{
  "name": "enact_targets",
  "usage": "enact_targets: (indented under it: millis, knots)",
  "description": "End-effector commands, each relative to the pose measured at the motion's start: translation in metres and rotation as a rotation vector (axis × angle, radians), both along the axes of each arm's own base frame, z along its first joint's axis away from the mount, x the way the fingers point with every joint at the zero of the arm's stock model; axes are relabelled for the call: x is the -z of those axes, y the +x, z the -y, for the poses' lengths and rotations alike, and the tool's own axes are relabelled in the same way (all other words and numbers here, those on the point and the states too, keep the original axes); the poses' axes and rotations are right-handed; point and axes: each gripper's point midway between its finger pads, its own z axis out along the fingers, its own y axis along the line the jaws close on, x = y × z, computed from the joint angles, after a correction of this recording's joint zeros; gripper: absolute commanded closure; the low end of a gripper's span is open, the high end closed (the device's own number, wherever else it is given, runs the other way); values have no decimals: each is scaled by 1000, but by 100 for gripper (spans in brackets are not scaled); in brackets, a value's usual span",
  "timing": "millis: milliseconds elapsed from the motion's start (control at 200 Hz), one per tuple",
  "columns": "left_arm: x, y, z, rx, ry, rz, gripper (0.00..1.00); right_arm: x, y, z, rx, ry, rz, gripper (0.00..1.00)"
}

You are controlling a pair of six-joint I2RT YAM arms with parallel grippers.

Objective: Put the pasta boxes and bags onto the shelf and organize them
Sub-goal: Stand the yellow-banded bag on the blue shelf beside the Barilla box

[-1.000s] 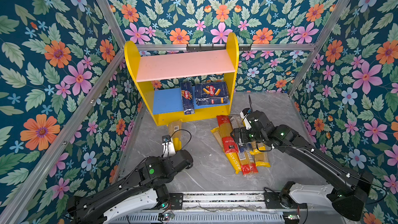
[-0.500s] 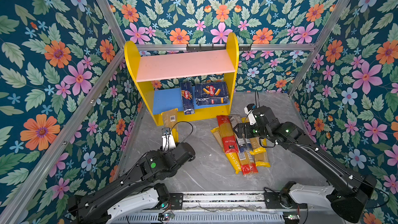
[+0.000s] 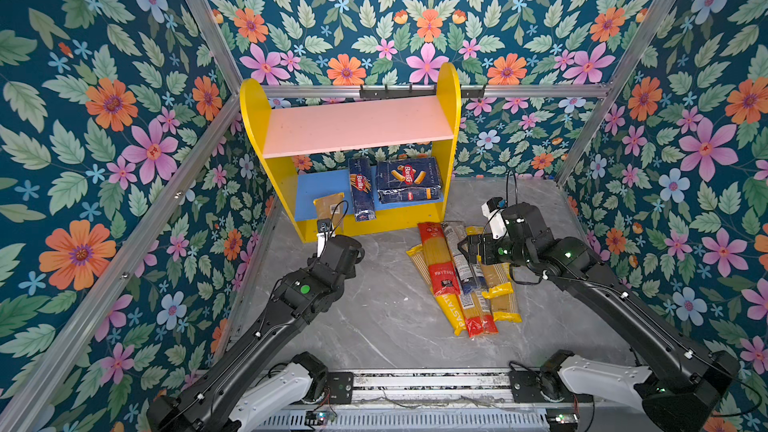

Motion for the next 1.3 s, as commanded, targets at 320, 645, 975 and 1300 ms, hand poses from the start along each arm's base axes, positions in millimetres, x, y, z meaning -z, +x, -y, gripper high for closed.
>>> enact_targets:
  millis: [320, 645, 975, 1300]
  knots:
    - [-27, 90, -14, 12, -98, 162, 100, 7, 17, 17, 26, 36, -26, 1]
    - [-16, 141, -25, 7, -94, 174, 100, 16, 36, 22, 40, 38, -58, 1]
    - [-7, 178, -25, 17, -136, 194, 100, 18, 53, 21, 33, 30, -72, 1]
    - [7, 196, -16, 36, -167, 172, 100, 23, 58, 30, 53, 42, -88, 1]
